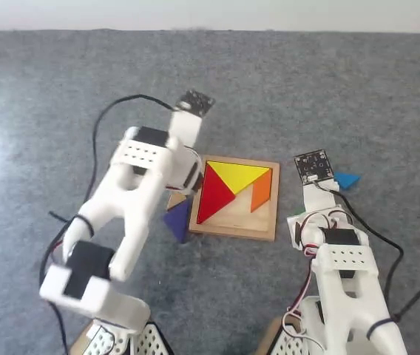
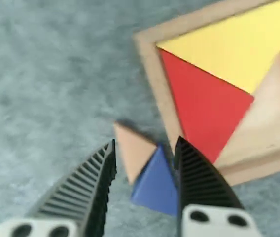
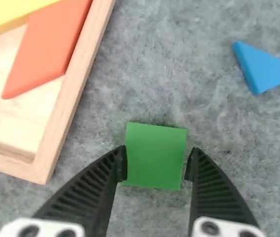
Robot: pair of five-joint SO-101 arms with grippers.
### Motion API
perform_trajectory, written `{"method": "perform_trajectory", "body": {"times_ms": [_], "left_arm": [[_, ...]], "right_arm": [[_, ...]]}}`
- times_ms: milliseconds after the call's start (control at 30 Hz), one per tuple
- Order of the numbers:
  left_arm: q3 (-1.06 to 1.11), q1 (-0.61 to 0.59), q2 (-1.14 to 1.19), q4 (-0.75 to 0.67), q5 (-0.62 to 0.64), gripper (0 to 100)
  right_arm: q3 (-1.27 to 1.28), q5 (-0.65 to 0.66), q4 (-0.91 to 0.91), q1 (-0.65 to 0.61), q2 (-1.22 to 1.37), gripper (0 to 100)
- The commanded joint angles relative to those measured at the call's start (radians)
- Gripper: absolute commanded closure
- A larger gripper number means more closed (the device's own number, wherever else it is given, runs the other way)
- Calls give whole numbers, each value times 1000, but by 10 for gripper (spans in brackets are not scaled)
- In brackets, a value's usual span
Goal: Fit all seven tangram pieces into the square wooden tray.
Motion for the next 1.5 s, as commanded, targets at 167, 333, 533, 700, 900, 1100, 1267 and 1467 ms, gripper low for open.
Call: {"method": "perform_trajectory", "body": {"times_ms": [167,333,533,700,900,1100,1267,1467], "left_arm": [[-5,9,137,-44,32,816],[-2,-17,137,-37,32,817],[-13,-40,103,-14,32,840],[42,-37,-23,5,32,841],[166,9,-95,-94,34,841],[177,11,-94,-110,34,841],[174,11,-43,-135,34,841],[113,-11,81,-129,34,841]], "right_arm": [[-9,-5,-19,5,-31,797],[-9,-5,-19,5,-33,797],[-9,-5,-19,5,-33,797],[-9,-5,-21,5,-33,797],[-8,-5,-21,4,-33,797],[-6,-5,-19,-15,-33,797],[-6,-5,-19,-15,-33,797],[-6,-5,-19,-15,-33,797]]}}
